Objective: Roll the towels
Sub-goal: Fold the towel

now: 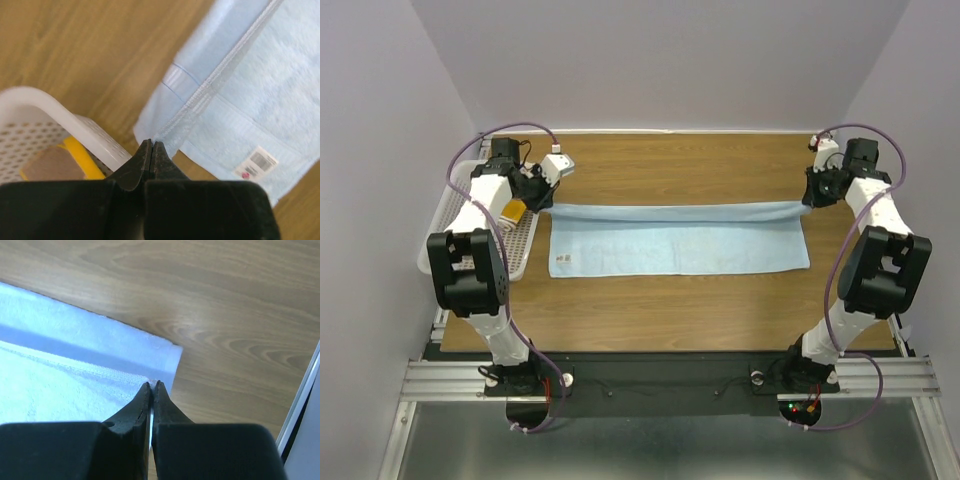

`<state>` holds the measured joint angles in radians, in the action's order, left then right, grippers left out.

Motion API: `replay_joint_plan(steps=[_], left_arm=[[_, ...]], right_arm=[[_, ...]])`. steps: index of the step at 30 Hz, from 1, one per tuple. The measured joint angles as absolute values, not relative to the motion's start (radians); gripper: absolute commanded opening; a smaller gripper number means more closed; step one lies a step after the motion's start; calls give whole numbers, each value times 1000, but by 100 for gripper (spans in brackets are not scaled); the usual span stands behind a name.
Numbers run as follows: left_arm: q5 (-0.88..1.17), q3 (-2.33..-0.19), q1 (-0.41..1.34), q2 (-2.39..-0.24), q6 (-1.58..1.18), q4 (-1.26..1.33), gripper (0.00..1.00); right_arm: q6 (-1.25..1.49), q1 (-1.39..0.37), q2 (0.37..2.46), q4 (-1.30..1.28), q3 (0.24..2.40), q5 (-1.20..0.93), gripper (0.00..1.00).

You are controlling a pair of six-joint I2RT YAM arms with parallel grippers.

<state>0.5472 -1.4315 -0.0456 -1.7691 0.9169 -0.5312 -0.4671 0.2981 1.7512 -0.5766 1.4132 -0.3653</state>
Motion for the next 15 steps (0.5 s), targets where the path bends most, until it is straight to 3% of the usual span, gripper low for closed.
replay_joint_plan(steps=[15], left_arm=[[567,-1178,-62,-1658,1156,-621,0]], right_arm=[[-633,322,1678,-584,1179,-395,1]])
